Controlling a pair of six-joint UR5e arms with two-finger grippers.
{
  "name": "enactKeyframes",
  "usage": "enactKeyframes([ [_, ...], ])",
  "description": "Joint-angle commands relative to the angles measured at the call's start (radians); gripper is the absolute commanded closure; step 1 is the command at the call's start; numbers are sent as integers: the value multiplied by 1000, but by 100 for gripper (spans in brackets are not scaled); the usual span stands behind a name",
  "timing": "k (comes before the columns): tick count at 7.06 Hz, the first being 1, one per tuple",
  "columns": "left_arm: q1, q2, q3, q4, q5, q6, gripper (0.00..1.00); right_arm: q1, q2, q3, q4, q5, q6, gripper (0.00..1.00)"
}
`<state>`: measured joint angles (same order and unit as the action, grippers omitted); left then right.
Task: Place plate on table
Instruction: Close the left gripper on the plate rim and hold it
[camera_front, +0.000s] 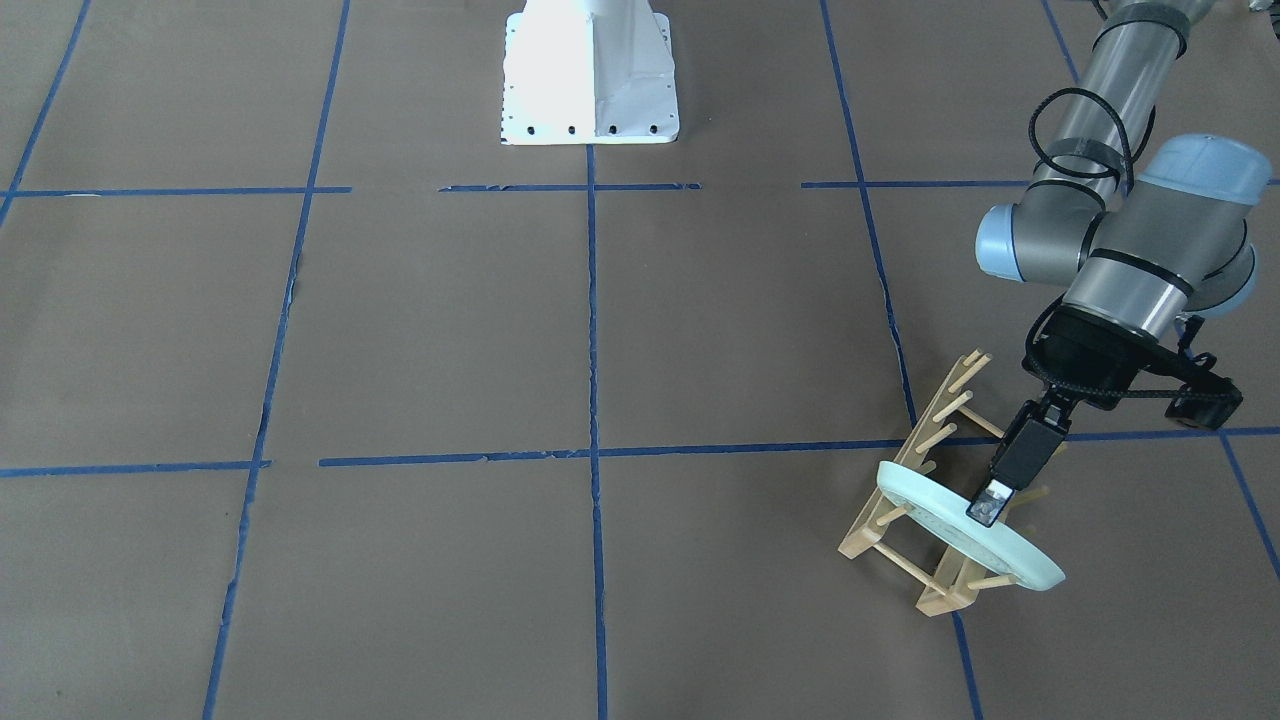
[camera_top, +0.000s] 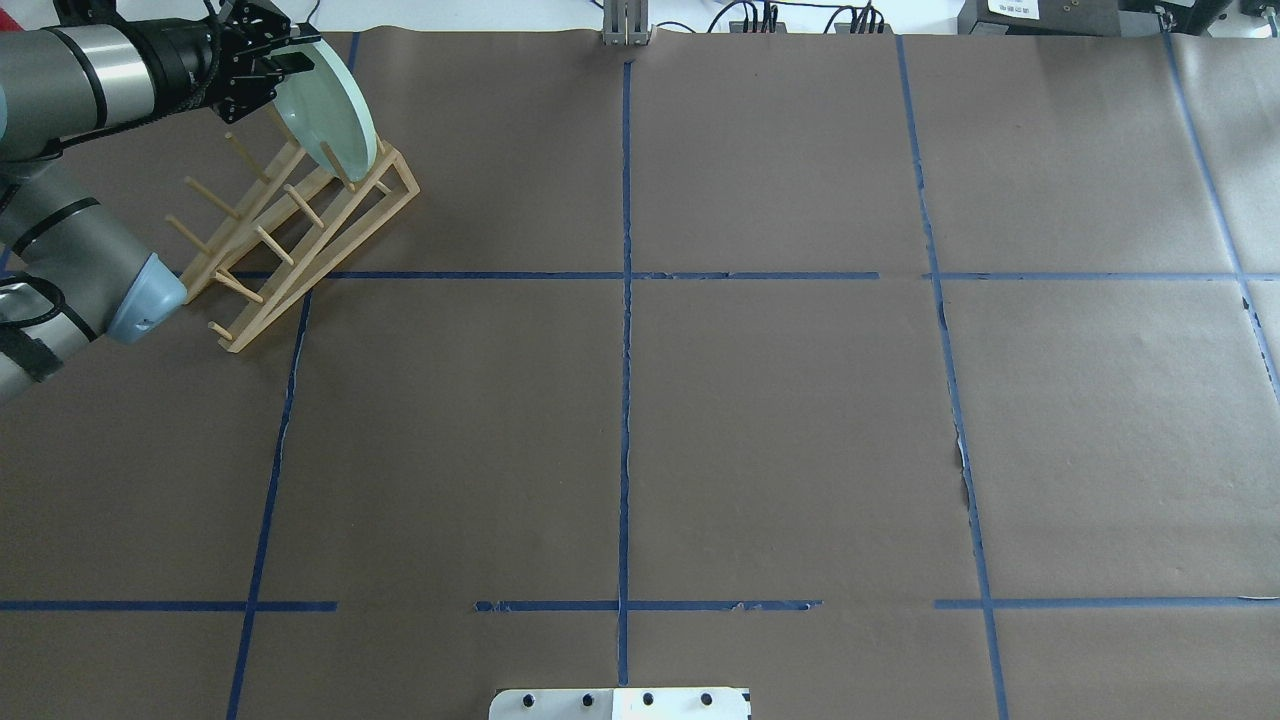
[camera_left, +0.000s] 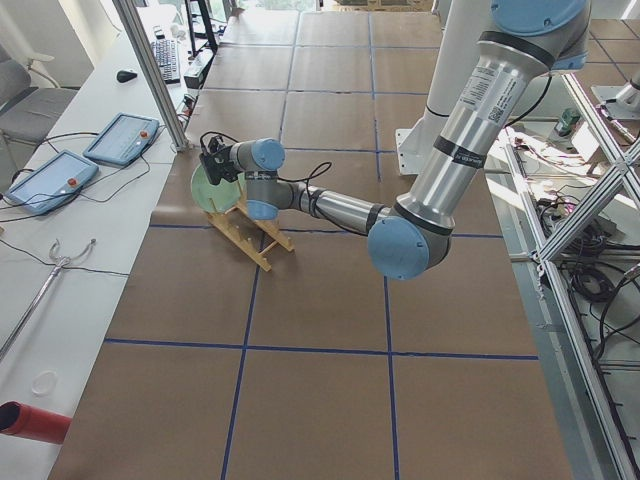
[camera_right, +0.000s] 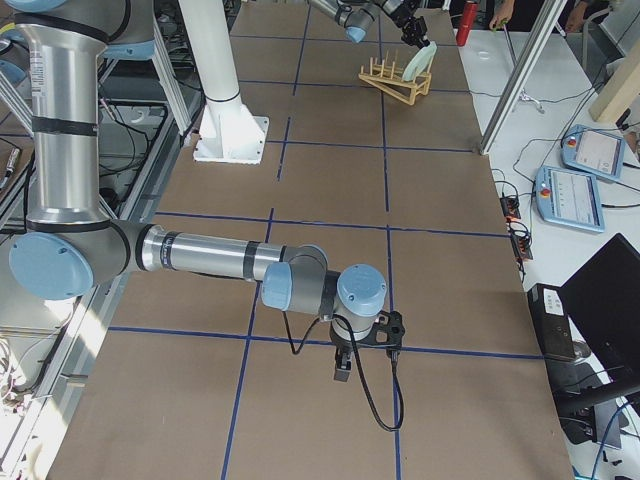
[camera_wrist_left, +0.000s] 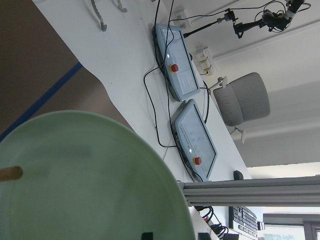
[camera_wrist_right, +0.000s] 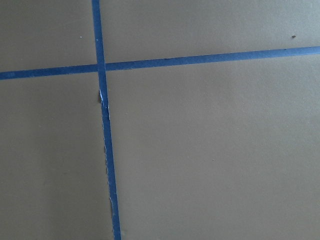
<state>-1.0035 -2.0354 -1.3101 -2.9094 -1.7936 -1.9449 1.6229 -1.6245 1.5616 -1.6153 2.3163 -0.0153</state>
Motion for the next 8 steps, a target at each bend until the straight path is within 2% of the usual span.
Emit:
enactKeyframes([
  [1,0,-8,0,15,-1,1,59,0,0,0,0,0,0,0],
  [4,0,-8,0,15,-1,1,75,0,0,0,0,0,0,0],
  [5,-1,-6,0,15,-1,10,86,0,0,0,0,0,0,0],
  [6,-1,-6,0,15,-3,23,93,0,0,0,0,0,0,0],
  [8,-4,-6,-1,12,-3,23,100,0,0,0,0,0,0,0],
])
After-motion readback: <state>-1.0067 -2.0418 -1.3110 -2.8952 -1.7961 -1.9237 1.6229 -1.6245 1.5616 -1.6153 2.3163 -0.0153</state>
